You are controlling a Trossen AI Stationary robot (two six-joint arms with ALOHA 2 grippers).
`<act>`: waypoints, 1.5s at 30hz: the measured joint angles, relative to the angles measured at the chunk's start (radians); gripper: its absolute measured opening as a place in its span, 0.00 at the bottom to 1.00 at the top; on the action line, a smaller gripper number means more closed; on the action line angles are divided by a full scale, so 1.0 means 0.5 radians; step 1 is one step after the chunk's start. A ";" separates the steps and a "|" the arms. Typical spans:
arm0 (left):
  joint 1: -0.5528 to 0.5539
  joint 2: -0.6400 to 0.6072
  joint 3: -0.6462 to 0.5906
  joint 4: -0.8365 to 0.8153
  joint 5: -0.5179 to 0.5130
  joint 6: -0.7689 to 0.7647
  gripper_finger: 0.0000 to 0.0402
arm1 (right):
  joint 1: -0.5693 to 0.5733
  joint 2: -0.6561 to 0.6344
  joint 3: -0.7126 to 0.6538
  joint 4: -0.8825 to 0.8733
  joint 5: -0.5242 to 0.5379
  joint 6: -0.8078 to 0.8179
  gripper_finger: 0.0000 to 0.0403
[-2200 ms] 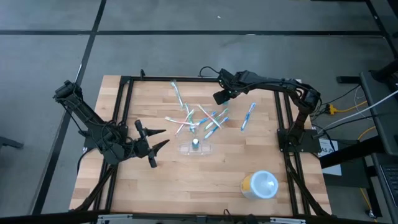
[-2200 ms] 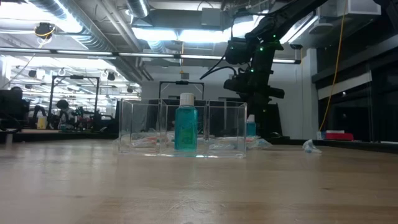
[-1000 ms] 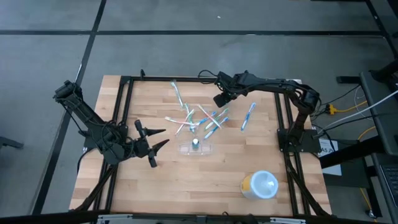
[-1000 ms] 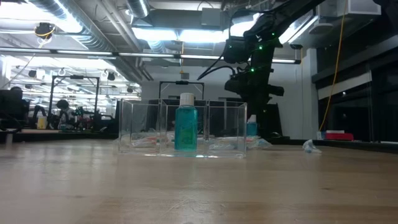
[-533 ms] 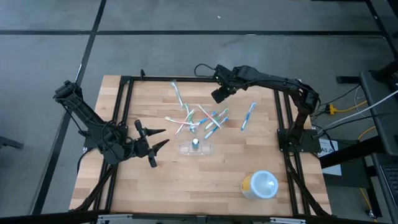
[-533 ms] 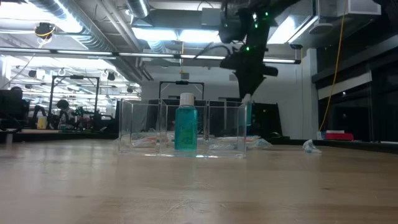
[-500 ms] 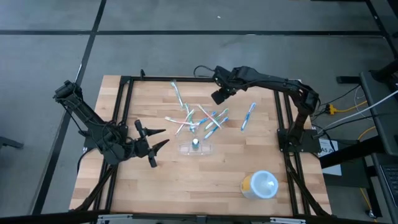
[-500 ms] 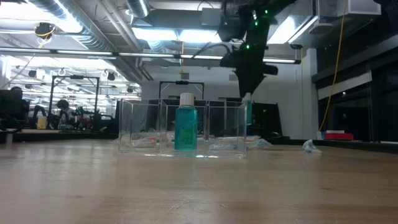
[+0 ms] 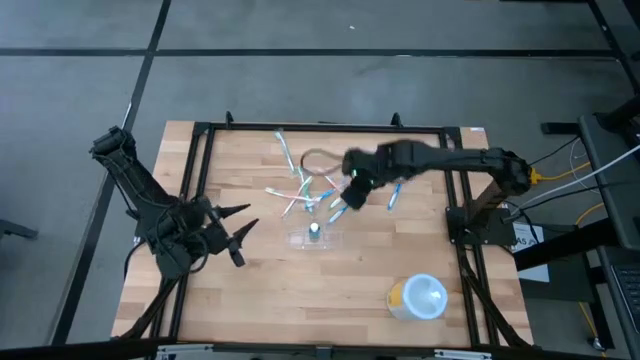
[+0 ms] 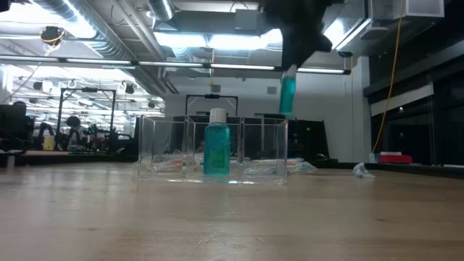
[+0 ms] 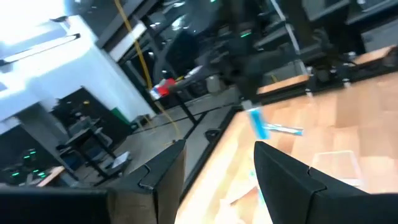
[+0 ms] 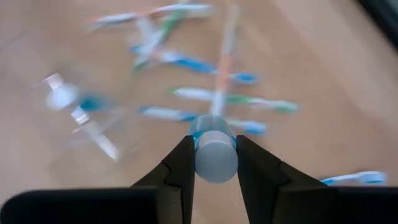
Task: Pick & Place toothbrushing station
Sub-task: Put the blue mouthwash into the transparent organizer
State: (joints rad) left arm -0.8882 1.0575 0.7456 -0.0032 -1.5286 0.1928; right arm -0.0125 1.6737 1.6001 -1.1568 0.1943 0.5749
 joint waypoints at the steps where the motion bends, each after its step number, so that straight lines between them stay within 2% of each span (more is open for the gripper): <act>1: -0.026 -0.001 0.000 -0.033 -0.056 -0.024 0.46 | 0.080 -0.003 0.000 0.003 -0.007 0.043 0.23; 5: -0.073 -0.019 -0.001 -0.192 -0.082 -0.169 0.46 | 0.385 -0.001 0.000 0.061 -0.049 0.215 0.23; 10: -0.033 -0.071 -0.001 -0.370 -0.087 -0.373 0.46 | 0.637 -0.001 0.007 0.349 -0.042 0.324 0.23; 15: 0.044 -0.071 -0.002 -0.494 -0.063 -0.533 0.46 | 0.698 0.022 0.014 0.544 -0.062 0.298 0.23; 19: 0.117 -0.071 -0.003 -0.494 0.057 -0.530 0.46 | 0.679 0.052 0.013 0.681 -0.076 0.180 0.23; 25: 0.248 -0.070 -0.005 -0.524 0.358 -0.544 0.46 | 0.725 0.069 0.014 1.073 -0.171 -0.018 0.23; 29: 0.318 -0.054 -0.005 -0.496 0.567 -0.558 0.46 | 0.786 0.067 0.014 1.266 -0.072 -0.180 0.23; 32: 0.335 -0.022 -0.004 -0.330 0.720 -0.456 0.46 | 0.837 0.055 0.014 1.371 -0.046 -0.241 0.23; 38: 0.282 0.081 0.014 0.240 0.928 -0.072 0.46 | 0.860 0.052 0.014 1.292 -0.126 -0.277 0.23; 41: 0.273 0.074 0.014 0.337 1.075 -0.101 0.46 | 0.912 0.053 0.014 1.259 -0.108 -0.318 0.23; 45: 0.275 0.015 0.015 0.314 1.330 -0.313 0.46 | 1.039 0.069 0.014 1.227 0.024 -0.422 0.23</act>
State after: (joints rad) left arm -0.7506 1.0652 0.7530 0.1538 -0.8634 0.0361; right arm 0.5073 1.7080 1.6070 -0.5435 0.2062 0.3639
